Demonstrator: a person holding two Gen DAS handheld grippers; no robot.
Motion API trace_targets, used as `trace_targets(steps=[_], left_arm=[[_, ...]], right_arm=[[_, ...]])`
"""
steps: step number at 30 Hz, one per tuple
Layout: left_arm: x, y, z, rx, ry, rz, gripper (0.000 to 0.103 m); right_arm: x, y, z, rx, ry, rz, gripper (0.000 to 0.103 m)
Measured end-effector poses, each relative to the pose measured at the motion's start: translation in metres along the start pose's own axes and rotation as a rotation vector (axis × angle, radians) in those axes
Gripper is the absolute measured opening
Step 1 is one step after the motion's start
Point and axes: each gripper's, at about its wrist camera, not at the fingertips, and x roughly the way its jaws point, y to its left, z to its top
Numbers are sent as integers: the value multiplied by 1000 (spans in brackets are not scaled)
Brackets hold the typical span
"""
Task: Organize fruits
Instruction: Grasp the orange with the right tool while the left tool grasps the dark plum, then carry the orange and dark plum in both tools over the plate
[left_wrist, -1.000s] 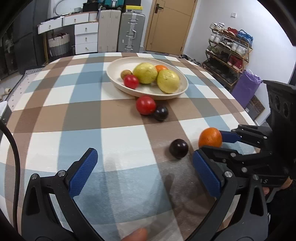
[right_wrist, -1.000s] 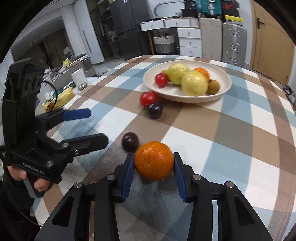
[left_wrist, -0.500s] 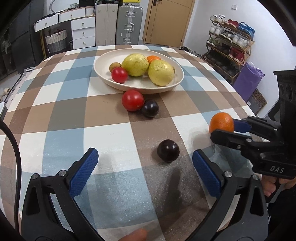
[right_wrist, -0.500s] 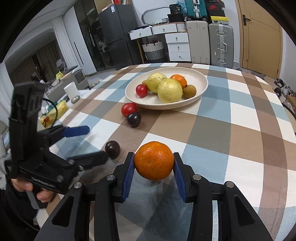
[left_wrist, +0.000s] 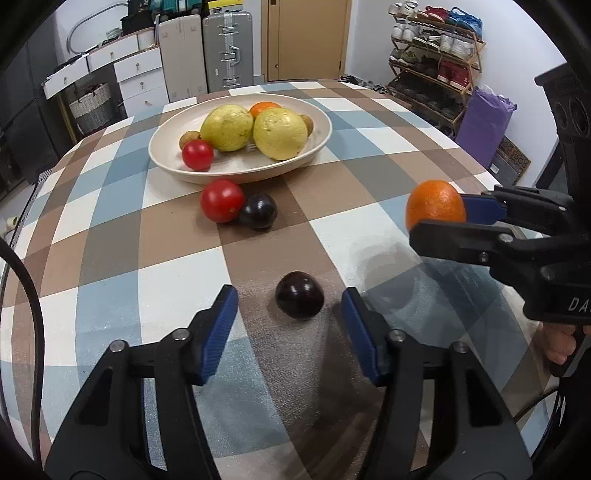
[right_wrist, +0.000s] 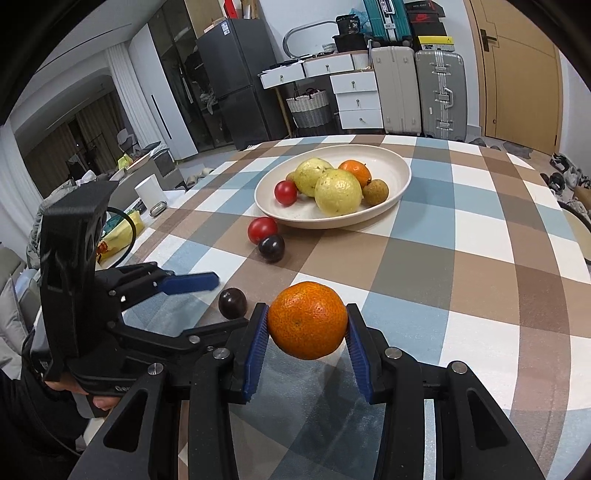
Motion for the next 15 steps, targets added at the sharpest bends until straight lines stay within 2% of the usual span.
trace_targets(steps=[3,10,15], left_arm=[[-2,-2,-1,8,-5,-27,39],[-10,0,0,-5,-32,-64,24],[-17,5,1,-19,-50,-84,23]], right_arm=[[-1,0,1,-3,-6,-4,42],[-7,-2,0,0,-15,-13,42],[-6,-2,0,0,-8,-21,42]])
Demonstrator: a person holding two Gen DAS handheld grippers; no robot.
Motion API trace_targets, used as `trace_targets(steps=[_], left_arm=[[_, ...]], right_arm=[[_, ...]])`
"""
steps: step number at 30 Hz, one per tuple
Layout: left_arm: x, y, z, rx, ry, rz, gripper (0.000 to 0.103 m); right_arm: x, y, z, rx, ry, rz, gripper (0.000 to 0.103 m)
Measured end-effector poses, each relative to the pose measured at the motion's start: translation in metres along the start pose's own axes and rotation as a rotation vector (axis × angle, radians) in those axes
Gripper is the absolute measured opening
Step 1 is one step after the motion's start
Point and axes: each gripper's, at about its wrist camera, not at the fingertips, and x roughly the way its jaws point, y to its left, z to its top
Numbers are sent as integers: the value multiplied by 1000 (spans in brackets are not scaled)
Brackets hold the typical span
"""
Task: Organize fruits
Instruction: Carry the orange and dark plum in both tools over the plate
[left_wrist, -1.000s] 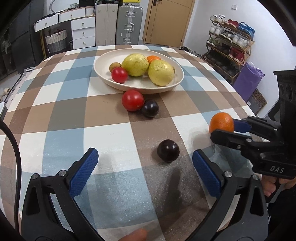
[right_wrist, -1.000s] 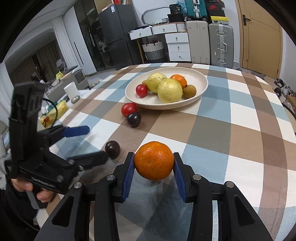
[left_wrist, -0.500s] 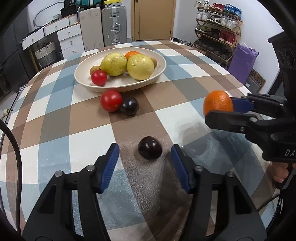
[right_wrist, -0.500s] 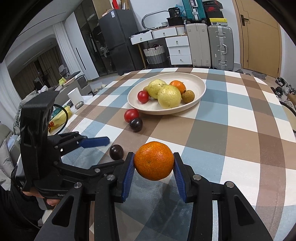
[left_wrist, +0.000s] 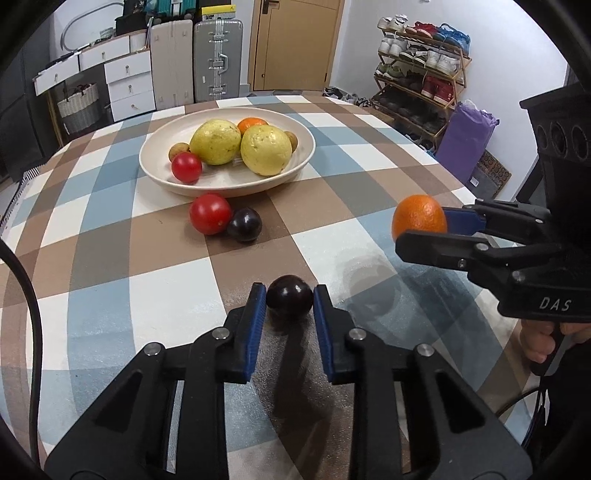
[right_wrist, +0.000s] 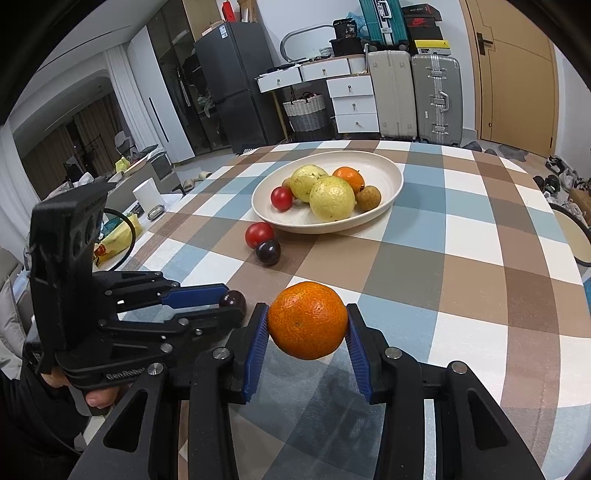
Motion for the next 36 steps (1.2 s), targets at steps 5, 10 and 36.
trace_targets(steps=[5,10,36], left_arm=[[-9,5,2,-18,-32,-14,23],[-19,14,7,-40,-66,-11,23],[-28,46,44,-108,-147,16,23]], right_arm=[[0,2,2,-5,-2,1,42],[1,4,6,-9,-9,1,42],[11,-6,51,-27,-52,-34,42]])
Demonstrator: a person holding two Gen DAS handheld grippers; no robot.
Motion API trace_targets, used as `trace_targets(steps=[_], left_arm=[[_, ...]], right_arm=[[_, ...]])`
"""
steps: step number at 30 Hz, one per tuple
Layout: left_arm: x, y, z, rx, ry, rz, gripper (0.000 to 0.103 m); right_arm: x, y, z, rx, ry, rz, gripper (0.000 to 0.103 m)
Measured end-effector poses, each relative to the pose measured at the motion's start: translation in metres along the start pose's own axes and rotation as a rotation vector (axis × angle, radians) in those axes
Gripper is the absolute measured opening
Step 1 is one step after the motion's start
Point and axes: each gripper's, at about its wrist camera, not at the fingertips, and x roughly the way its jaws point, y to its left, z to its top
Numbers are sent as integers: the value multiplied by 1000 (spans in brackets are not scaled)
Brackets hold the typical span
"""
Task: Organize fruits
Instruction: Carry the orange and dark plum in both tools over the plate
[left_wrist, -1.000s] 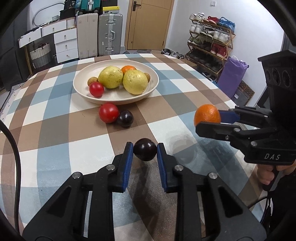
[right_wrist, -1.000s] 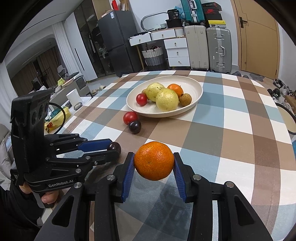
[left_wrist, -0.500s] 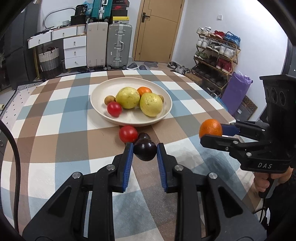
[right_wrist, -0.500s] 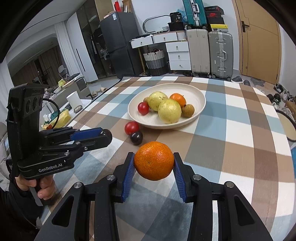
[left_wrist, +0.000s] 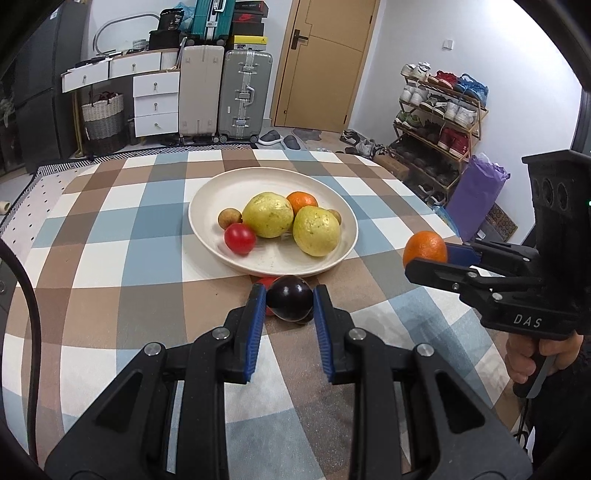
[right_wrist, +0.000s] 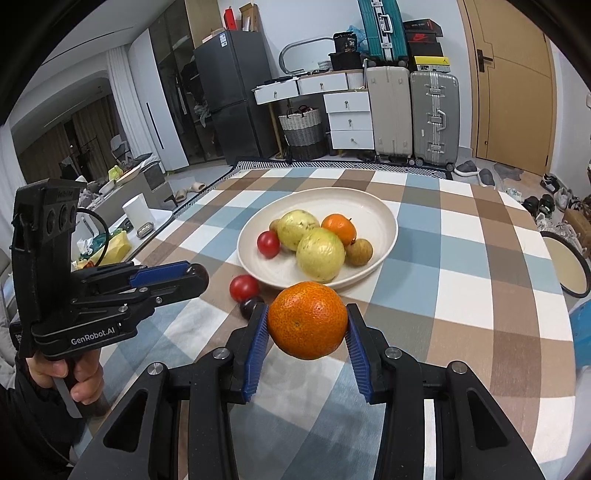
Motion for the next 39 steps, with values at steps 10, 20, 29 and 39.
trace_targets(steps=[10,20,29,39], left_arm=[[21,2,15,6,18,5,23],[50,8,34,2,15,14,23],[80,5,41,38,37,27,23],[98,12,36,23,42,46,23]], right_arm=[[16,-9,16,10,9,2,42],[31,-24,31,33,-2,-3,42],[47,-42,44,87,-21,-36,42],[73,-62,60,194,-48,-83,42]])
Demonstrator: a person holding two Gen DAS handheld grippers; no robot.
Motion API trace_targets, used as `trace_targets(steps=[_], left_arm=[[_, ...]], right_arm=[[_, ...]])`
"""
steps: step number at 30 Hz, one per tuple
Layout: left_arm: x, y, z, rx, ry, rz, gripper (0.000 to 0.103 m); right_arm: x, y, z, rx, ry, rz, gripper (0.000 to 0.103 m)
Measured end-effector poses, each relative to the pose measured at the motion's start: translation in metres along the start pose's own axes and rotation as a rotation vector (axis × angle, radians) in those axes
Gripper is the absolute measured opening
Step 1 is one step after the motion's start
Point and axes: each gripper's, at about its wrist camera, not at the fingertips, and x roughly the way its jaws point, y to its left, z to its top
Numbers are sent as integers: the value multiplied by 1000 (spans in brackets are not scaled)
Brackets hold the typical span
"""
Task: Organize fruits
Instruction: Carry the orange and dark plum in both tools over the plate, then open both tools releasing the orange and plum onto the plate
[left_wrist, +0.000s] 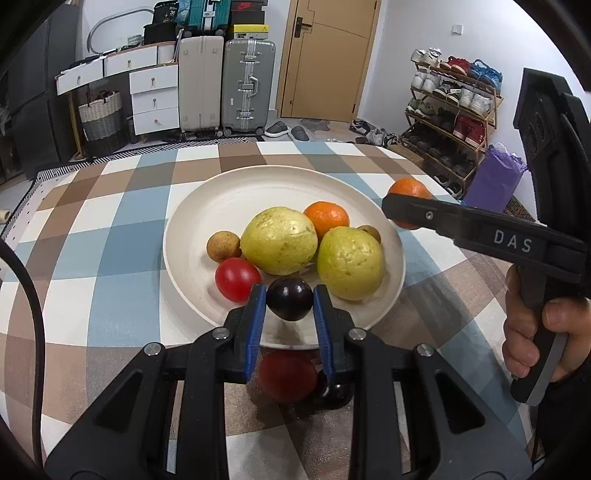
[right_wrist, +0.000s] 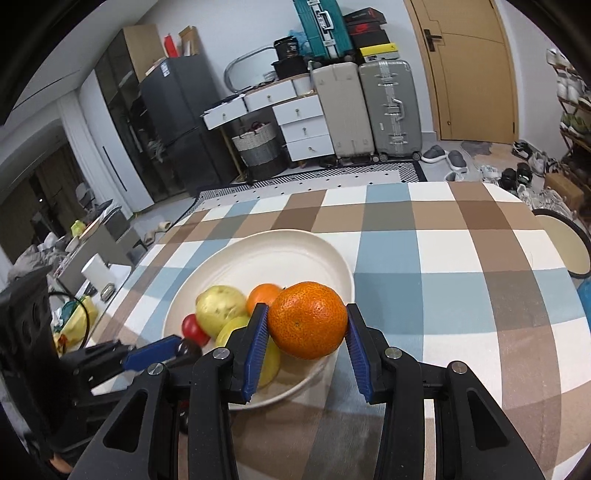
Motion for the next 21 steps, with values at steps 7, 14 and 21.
trace_targets(steps=[7,14,21], left_arm=[[9,11,3,-43,21,-10,23],[12,14,5,-51,16,11,23],[13,19,5,-72,18,3,24]], right_arm=[[8,1,-13,-35,31,25,42],[12,4,-16,-64,31,20,42],[19,14,-15,-88,20,30,42]])
